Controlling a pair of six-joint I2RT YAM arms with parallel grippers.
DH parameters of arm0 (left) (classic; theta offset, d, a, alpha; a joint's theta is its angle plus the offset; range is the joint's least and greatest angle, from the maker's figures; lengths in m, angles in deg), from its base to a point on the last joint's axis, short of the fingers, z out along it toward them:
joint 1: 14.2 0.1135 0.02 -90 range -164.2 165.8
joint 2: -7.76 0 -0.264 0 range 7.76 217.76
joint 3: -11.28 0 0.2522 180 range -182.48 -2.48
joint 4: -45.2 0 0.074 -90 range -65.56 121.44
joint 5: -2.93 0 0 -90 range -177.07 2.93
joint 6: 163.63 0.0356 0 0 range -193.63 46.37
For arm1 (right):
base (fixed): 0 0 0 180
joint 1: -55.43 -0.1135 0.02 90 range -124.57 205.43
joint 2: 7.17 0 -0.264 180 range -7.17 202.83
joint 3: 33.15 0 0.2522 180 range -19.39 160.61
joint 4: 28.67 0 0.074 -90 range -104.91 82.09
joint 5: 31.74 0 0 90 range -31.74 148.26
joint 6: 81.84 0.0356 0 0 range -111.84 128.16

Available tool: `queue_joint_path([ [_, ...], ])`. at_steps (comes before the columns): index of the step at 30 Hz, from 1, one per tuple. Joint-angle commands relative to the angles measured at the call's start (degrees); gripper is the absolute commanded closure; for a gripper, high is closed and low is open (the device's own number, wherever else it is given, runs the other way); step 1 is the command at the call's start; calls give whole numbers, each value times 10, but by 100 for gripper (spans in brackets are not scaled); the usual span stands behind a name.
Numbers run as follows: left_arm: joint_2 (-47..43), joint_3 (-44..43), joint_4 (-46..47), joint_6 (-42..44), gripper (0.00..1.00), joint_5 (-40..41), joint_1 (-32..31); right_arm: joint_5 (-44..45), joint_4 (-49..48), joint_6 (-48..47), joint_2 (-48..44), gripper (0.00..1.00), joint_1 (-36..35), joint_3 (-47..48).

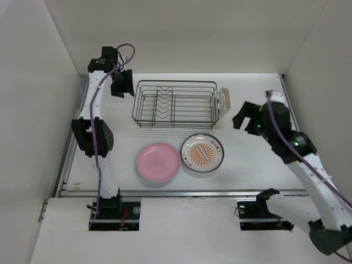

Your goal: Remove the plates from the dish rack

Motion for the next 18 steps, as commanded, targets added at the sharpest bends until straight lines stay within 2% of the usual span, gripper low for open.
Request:
queue_joint_path([
  [1,-93,7,-21,-5,52,59,48,285,79,80,-66,0,1,84],
  [3,-125,23,-21,-25,49,91,72,394,119,93,-84,0,1,129],
  [7,-220,68,-7,-54,34,130,140,519,159,88,-117,0,1,194],
  [8,-238,80,-2,-55,30,137,165,535,159,88,-123,0,1,199],
  [9,-255,93,9,-55,22,143,175,547,159,80,-129,0,1,199],
  [10,-270,105,9,-55,18,143,181,557,152,74,-136,0,1,199],
  [13,-321,147,24,-41,11,169,186,564,139,51,-150,0,1,193],
  [18,-383,207,52,-35,6,169,186,569,124,40,-155,0,1,188],
])
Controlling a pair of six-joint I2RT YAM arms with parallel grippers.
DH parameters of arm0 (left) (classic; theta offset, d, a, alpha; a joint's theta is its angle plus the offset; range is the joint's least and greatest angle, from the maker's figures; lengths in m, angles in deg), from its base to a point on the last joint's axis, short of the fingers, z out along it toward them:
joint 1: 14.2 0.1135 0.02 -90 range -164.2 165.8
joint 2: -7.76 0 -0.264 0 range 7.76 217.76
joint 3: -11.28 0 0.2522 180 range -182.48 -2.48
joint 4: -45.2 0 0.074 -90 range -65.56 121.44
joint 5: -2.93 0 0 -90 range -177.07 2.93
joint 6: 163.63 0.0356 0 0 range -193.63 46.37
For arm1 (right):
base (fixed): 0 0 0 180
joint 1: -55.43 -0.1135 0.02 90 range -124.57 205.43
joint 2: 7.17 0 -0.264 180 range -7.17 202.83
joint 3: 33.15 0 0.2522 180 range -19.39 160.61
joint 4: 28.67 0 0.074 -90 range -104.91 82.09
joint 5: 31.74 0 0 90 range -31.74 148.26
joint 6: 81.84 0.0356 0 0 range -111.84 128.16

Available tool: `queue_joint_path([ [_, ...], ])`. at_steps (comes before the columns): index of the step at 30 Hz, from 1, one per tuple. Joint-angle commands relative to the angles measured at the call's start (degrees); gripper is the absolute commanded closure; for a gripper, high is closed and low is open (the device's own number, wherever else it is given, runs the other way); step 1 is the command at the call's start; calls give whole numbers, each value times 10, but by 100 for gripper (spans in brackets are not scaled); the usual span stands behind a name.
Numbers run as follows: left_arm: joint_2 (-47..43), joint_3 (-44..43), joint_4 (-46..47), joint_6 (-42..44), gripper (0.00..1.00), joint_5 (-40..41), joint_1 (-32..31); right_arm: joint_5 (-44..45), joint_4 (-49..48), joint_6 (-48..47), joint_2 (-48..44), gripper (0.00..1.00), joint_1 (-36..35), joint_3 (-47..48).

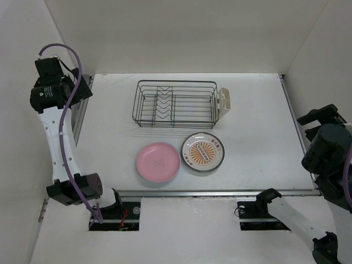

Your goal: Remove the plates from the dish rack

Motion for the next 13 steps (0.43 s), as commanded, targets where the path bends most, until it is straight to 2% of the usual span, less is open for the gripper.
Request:
queue_joint_path([
  [1,-31,36,33,5,6,14,-1,32,-11,-22,-7,0,1,-7],
  [13,-54,60,39,16,5,-10,-1,9,-33,-66,-19,0,1,-12],
])
